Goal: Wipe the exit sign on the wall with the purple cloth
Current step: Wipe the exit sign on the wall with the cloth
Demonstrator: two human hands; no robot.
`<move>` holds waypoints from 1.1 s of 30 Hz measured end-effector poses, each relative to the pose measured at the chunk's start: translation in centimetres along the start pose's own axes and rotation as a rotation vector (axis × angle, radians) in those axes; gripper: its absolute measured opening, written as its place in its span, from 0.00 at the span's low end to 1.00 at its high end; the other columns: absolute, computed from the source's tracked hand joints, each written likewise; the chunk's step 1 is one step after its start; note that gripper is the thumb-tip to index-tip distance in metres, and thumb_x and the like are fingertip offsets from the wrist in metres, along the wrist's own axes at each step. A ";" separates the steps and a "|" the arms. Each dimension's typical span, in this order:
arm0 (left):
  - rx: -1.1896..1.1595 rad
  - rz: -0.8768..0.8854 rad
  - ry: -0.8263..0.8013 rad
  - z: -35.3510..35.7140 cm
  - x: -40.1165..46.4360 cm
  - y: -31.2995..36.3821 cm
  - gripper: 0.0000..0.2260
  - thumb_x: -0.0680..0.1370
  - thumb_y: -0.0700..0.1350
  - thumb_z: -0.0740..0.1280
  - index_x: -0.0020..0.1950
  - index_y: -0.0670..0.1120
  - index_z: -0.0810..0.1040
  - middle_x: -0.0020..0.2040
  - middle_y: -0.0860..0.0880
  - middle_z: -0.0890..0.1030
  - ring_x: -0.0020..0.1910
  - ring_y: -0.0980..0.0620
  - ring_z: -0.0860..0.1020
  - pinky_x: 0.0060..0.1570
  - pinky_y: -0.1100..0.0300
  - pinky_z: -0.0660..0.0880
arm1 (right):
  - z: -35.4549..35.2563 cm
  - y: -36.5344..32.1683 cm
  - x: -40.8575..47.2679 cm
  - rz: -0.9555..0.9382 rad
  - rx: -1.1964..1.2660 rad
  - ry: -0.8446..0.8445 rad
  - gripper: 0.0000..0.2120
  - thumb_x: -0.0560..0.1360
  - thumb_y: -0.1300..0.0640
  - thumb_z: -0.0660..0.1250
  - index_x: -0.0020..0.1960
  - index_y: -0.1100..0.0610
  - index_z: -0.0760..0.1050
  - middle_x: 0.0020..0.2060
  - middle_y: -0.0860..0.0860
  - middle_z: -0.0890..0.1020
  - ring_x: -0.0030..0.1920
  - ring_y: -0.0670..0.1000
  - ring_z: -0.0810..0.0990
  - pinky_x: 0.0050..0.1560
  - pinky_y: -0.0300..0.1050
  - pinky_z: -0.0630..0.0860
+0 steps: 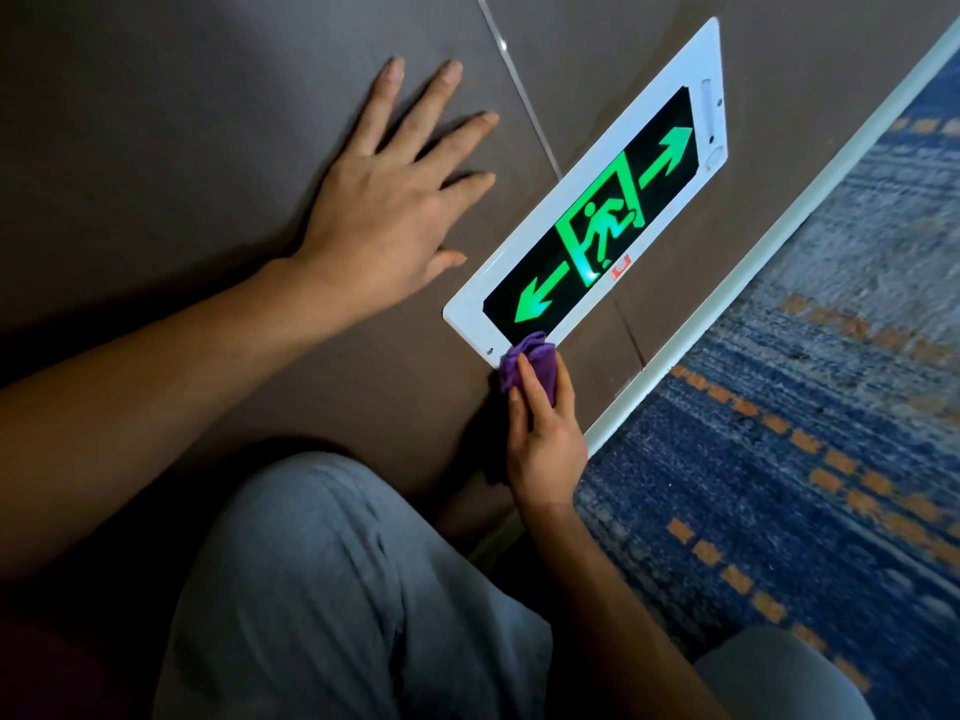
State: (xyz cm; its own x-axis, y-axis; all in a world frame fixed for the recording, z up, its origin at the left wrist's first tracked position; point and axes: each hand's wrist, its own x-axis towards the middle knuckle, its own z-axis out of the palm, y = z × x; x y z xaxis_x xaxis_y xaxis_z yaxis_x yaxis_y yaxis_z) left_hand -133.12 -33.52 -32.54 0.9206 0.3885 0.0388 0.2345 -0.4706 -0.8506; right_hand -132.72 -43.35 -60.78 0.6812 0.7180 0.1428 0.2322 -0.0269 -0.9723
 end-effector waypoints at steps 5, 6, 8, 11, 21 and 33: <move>-0.042 -0.033 -0.003 0.0 0.2 0.3 0.32 0.76 0.61 0.71 0.77 0.49 0.71 0.83 0.44 0.59 0.83 0.37 0.49 0.79 0.33 0.46 | -2.3 1.2 1.2 0.183 -0.017 -0.034 0.17 0.84 0.41 0.59 0.71 0.36 0.75 0.75 0.40 0.71 0.64 0.47 0.80 0.52 0.41 0.74; -0.065 -0.043 0.004 0.1 0.3 0.3 0.32 0.76 0.60 0.71 0.76 0.48 0.72 0.83 0.44 0.59 0.83 0.37 0.49 0.79 0.33 0.46 | -2.7 0.7 1.4 0.158 0.010 -0.017 0.18 0.83 0.40 0.58 0.71 0.36 0.75 0.75 0.40 0.71 0.64 0.44 0.78 0.53 0.39 0.73; -0.111 -0.057 0.016 0.1 0.4 0.5 0.32 0.75 0.60 0.71 0.76 0.47 0.73 0.83 0.43 0.61 0.83 0.37 0.49 0.79 0.33 0.45 | -3.1 -0.8 2.2 0.100 0.086 0.002 0.20 0.82 0.38 0.56 0.72 0.36 0.74 0.75 0.40 0.71 0.65 0.40 0.74 0.57 0.36 0.72; -0.120 -0.046 -0.004 0.0 0.6 0.7 0.32 0.75 0.59 0.71 0.76 0.46 0.73 0.83 0.43 0.61 0.83 0.37 0.49 0.79 0.33 0.45 | -3.0 -2.3 3.5 0.080 0.114 -0.020 0.21 0.82 0.37 0.54 0.74 0.34 0.70 0.76 0.40 0.69 0.64 0.44 0.75 0.57 0.38 0.70; -0.093 0.049 -0.058 0.9 5.1 2.3 0.33 0.77 0.58 0.70 0.76 0.40 0.72 0.83 0.42 0.59 0.84 0.38 0.49 0.80 0.35 0.44 | -1.1 -0.1 -0.5 0.117 0.018 -0.113 0.20 0.84 0.44 0.62 0.75 0.39 0.71 0.76 0.46 0.70 0.63 0.52 0.81 0.54 0.46 0.79; -0.036 0.116 -0.043 2.1 6.5 2.5 0.36 0.73 0.61 0.73 0.76 0.42 0.71 0.82 0.42 0.61 0.83 0.36 0.50 0.80 0.35 0.45 | -4.7 3.0 14.3 0.290 0.205 0.075 0.21 0.86 0.48 0.57 0.78 0.44 0.69 0.75 0.49 0.72 0.71 0.52 0.73 0.59 0.37 0.65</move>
State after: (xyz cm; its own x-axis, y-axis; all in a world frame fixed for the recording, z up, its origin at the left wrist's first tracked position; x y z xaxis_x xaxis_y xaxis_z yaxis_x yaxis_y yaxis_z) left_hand -127.20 -30.47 -35.51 0.9280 0.3634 -0.0820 0.1391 -0.5423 -0.8286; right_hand -118.99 -36.41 -60.74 0.7490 0.6479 -0.1387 -0.1172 -0.0764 -0.9902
